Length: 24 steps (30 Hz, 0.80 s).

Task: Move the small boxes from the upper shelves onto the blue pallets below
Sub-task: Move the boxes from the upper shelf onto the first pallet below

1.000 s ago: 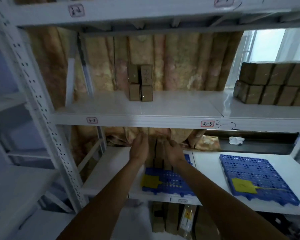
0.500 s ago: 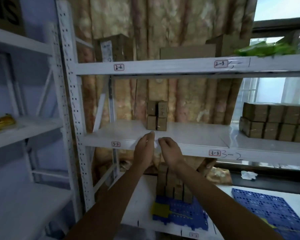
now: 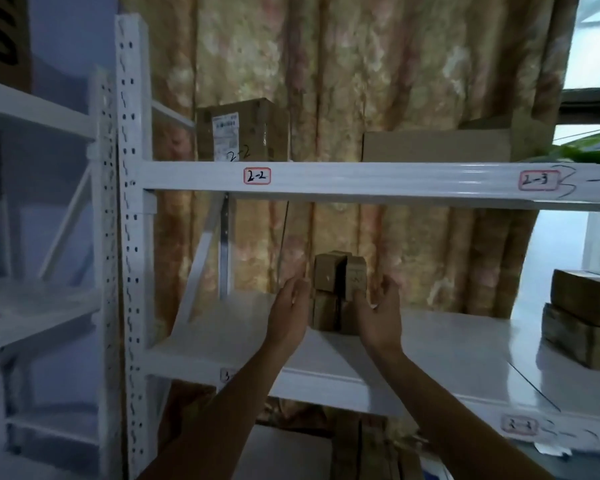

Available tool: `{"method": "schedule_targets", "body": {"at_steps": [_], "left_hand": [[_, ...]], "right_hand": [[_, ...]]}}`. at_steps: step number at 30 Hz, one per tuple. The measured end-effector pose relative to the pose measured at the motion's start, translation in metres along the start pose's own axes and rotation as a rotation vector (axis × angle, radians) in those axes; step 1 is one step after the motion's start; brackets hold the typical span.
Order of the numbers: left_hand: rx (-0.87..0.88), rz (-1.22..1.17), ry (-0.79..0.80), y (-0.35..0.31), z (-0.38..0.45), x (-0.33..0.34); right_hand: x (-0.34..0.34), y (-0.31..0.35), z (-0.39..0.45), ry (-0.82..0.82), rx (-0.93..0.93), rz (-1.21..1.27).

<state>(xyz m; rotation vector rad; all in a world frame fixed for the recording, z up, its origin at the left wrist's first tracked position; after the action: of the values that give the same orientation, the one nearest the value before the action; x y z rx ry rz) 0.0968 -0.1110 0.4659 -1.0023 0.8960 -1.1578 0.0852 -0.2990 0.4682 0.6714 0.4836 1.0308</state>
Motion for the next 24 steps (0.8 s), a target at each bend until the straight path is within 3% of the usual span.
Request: {"method": "schedule_targets", "body": {"at_steps": [6, 13, 24], "left_hand": [[0.032, 0.006, 0.084, 0.005, 0.083, 0.015], [0.114, -0.060, 0.227, 0.028, 0.117, 0.044], [0.235, -0.022, 0.095, 0.034, 0.120, 0.043]], "right_hand": [[0.027, -0.028, 0.055, -0.001, -0.026, -0.013], [0.046, -0.041, 0.059, -0.028, -0.165, -0.002], [0.047, -0.056, 0.062, -0.053, -0.113, 0.012]]}}
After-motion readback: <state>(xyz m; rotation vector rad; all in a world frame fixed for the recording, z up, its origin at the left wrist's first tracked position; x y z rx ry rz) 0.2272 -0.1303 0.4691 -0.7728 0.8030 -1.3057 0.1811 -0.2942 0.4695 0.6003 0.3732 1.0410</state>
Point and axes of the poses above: each hand's wrist, its own z-axis towards the middle knuckle, its own x-axis out of the palm, y = z × x, the point moved 4 cm from there along z, towards the middle knuckle, and after that the axes turned 10 degrees about -x, right-handed, at the moved point
